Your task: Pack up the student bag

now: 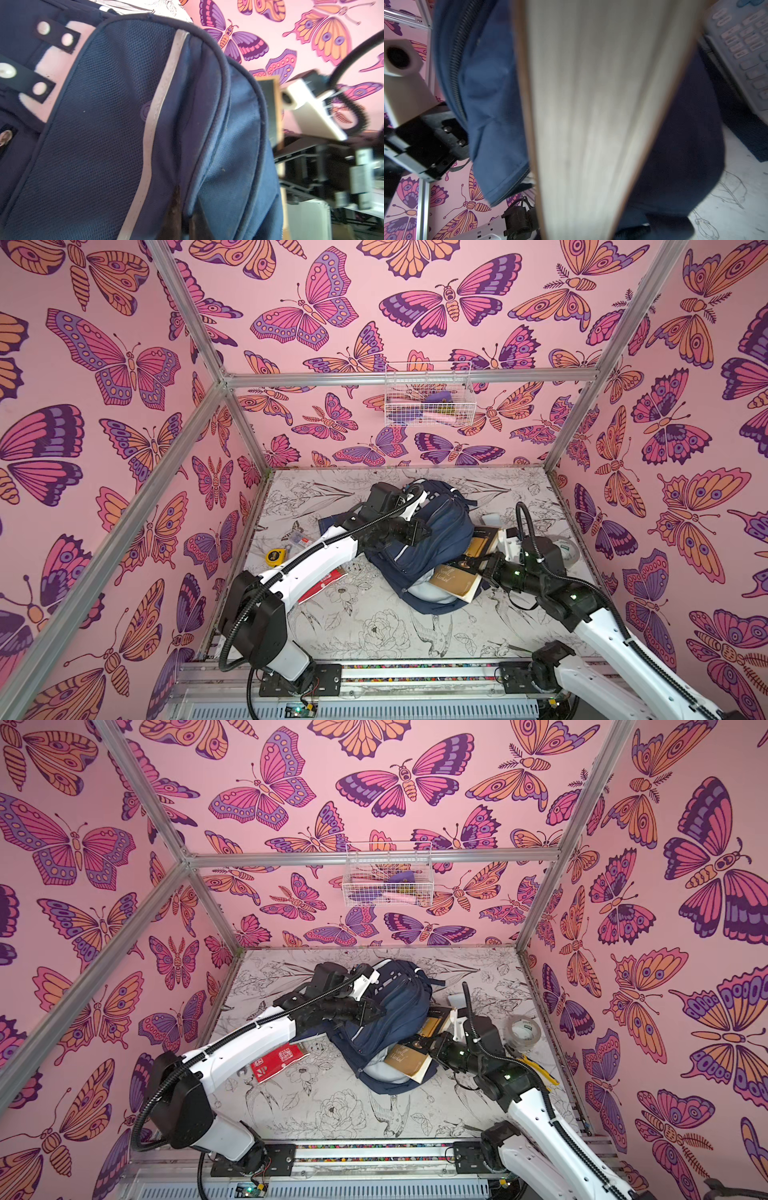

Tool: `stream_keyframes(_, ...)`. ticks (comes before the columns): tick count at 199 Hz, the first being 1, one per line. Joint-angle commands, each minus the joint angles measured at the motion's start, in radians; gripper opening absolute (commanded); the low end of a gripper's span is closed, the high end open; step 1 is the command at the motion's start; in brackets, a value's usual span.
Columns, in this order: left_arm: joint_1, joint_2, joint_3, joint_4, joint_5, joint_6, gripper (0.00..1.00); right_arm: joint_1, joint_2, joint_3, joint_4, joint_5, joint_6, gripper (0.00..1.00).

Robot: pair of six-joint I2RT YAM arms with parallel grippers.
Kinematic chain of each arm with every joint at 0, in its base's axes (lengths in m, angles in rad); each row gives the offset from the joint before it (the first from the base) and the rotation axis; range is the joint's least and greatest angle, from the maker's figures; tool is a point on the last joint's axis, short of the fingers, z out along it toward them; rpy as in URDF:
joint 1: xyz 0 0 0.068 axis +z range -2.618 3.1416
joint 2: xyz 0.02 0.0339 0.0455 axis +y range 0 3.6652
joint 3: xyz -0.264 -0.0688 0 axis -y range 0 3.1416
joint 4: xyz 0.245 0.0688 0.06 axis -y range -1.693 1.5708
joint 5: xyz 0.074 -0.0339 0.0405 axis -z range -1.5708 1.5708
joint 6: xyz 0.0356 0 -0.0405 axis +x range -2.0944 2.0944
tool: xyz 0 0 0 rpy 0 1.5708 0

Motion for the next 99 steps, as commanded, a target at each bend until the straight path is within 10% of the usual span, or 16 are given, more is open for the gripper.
stream_keyframes(1, 0.005, -0.004, 0.069, 0.124, 0.151, -0.073, 0.00, 0.044, 0.017, -0.043, 0.254, 0.090, 0.091, 0.00)
stream_keyframes(99, 0.009, 0.015, 0.077, 0.128, 0.276, -0.118, 0.00, 0.112, 0.409, -0.027, 0.709, 0.165, 0.087, 0.00)
